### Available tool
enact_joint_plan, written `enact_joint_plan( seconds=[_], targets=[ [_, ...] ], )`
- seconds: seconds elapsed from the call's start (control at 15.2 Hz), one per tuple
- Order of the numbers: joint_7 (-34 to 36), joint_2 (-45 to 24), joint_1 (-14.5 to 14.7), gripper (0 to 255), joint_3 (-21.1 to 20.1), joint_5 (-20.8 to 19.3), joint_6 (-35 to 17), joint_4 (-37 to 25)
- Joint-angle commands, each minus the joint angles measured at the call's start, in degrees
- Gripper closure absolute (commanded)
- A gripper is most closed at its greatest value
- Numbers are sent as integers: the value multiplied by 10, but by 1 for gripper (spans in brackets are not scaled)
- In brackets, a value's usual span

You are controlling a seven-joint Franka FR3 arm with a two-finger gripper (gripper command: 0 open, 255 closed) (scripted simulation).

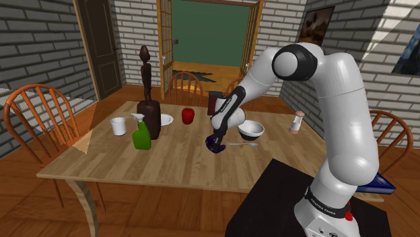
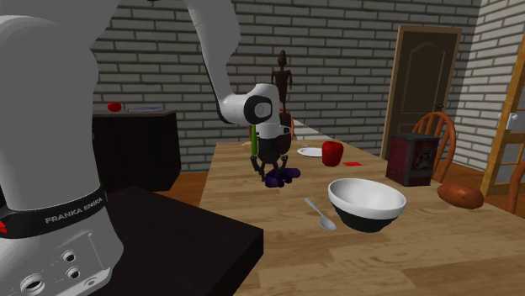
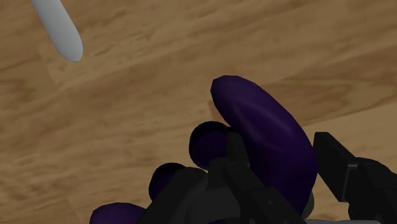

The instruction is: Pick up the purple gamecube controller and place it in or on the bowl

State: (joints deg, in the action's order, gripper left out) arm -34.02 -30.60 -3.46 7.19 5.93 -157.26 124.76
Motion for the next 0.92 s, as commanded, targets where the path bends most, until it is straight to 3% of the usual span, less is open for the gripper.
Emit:
enact_joint_plan(
  seconds=[0.0, 0.86],
  targets=[
    [2, 14, 2, 255, 3, -3, 11, 4],
    [16, 105, 16, 255, 21, -24, 89, 16]
  ],
)
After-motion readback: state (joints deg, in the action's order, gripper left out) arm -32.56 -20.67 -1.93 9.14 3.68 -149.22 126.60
